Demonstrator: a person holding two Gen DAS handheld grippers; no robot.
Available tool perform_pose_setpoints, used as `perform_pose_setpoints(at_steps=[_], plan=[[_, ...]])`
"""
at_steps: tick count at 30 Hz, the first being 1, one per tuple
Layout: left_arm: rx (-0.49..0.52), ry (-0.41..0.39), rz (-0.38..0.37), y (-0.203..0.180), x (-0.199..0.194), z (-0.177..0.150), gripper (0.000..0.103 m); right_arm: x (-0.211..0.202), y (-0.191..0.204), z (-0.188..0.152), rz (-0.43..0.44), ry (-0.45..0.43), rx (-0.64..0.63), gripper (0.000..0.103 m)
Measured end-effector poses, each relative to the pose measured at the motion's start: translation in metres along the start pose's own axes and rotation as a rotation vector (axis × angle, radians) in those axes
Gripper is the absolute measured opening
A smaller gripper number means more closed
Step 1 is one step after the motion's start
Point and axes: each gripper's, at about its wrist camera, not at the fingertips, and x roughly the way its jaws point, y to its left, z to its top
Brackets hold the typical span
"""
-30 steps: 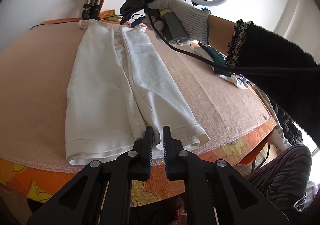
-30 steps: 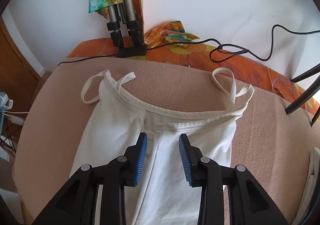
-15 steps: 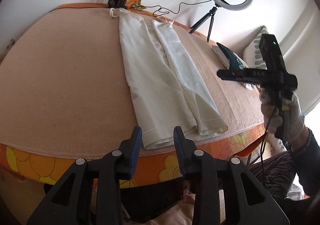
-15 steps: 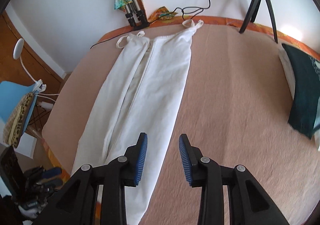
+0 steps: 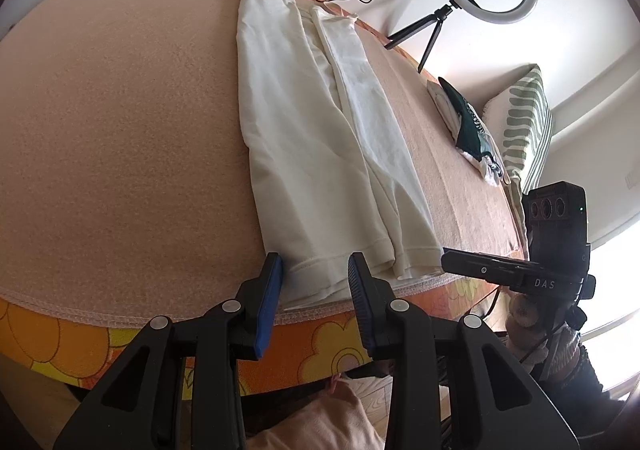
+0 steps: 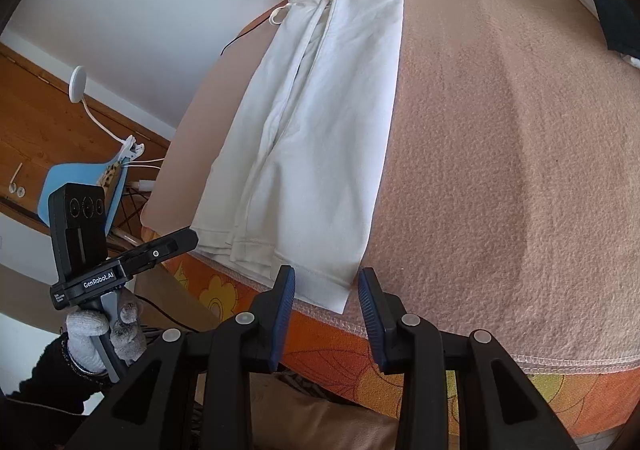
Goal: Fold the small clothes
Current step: 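Move both tools to the hem end of the narrow folded camisole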
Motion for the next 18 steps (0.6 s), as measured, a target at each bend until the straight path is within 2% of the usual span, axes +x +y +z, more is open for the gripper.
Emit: perform_pose_setpoints(at_steps=[1,2,3,4,5,6,10,16,18], plan=[[-0.006,-0.004,-0.011,0.001,0.001,0.001,0.027,0.001,0.001,0.001,0.002,-0.002,-0.003,0.034],[-0.004,-0.009,-0.019,0.001,0.001,0.003,0.021,0.003,0.003,0.003,0.0,-0.001,-0.015,0.031],[0.005,-0.014,-0.02,0.001,0.002,0.004,0.004,0.004,0.006,0.003,-0.008,0.001,-0.028,0.026],[0.017,-0.019,-0.013,0.0,0.001,0.004,0.004,0.006,0.009,0.003,-0.008,0.002,-0.04,0.022],[0.025,-0.027,-0.011,-0.001,-0.001,0.005,0.004,0.008,0.012,0.003,-0.014,0.006,-0.052,0.01],[0.033,-0.038,-0.009,-0.001,-0.004,0.005,0.004,0.008,0.014,0.002,-0.032,0.003,-0.061,0.004],[0.061,-0.074,0.034,0.005,-0.016,0.002,0.004,-0.008,0.01,0.001,-0.04,-0.031,-0.071,0.002],[0.04,-0.004,0.033,0.016,-0.005,-0.006,0.007,0.006,0.013,0.001,-0.042,0.005,-0.079,0.003],[0.024,0.004,0.03,0.018,-0.007,-0.006,0.011,0.003,0.013,0.001,-0.03,0.0,-0.085,0.01]])
